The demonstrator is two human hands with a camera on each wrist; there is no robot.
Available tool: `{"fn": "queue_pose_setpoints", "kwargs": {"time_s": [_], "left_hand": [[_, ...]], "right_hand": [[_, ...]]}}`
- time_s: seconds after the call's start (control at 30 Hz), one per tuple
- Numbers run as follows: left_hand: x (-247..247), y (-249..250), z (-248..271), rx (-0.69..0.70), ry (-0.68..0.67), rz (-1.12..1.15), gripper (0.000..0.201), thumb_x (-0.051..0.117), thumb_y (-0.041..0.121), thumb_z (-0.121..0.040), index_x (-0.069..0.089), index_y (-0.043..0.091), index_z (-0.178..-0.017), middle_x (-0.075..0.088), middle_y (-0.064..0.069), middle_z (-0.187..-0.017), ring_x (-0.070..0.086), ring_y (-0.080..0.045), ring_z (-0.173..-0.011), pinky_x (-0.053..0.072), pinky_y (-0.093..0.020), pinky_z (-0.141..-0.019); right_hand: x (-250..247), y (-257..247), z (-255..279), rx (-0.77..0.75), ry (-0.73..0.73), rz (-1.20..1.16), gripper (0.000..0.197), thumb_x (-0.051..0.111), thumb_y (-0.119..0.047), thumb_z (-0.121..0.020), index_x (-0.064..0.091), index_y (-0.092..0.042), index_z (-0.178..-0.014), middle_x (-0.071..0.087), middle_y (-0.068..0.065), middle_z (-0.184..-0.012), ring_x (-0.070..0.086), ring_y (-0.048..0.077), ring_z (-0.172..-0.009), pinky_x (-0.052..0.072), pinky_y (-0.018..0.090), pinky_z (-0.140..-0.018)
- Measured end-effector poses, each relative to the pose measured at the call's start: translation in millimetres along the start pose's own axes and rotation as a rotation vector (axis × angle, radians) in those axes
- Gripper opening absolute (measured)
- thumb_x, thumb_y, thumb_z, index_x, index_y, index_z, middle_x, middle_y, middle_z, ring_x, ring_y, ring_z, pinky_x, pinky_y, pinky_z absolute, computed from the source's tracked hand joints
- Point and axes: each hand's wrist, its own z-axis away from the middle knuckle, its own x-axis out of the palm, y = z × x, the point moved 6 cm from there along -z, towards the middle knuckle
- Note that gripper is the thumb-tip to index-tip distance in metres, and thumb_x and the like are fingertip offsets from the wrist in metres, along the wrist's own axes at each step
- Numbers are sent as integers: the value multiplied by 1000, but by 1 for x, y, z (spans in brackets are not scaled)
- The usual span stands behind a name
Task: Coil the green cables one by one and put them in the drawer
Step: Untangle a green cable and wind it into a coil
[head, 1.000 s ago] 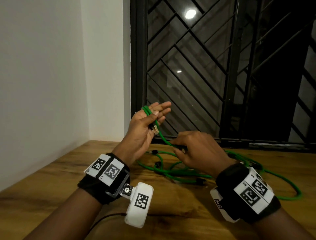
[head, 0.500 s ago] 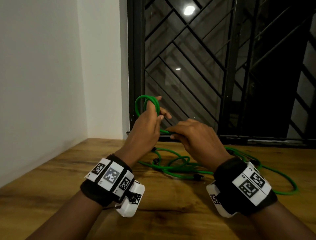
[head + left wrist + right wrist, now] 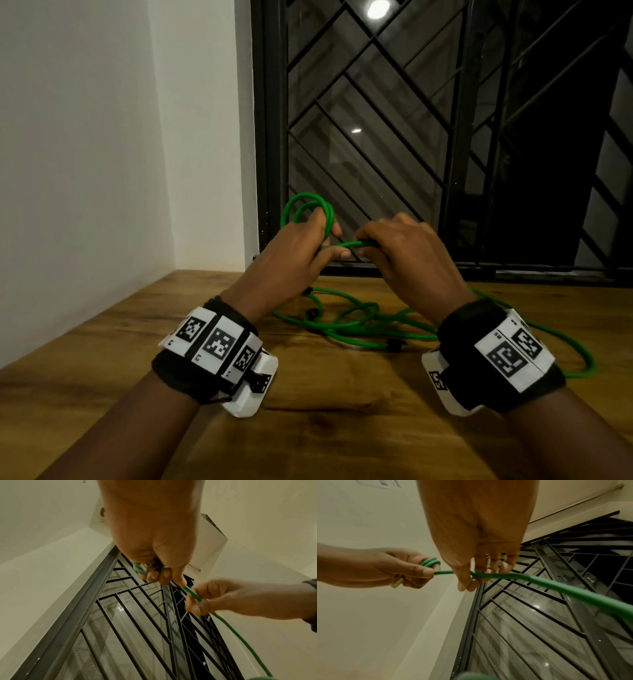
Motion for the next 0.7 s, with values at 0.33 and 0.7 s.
{"fn": "queue_pose_setpoints", "kwargs": {"time_s": [0.33, 0.7], "left_hand": [[-19, -10, -1, -26, 179, -102, 15, 57, 30, -98, 50, 17, -103, 52, 14, -70, 55, -3, -62, 44, -27, -57], [-23, -19, 1, -71, 237, -51, 12, 53, 27, -101, 51, 15, -99, 51, 13, -69, 54, 0, -60, 34, -14, -52]], "right_hand": [[1, 131, 57, 903, -423, 374, 41, 53, -49, -99, 66, -12, -113, 66, 12, -109, 64, 34, -106, 40, 36, -78], [-11, 113, 31, 589, 103, 154, 33, 43, -29, -105, 63, -2, -103, 67, 29, -94, 63, 50, -88, 49, 47, -72]]}}
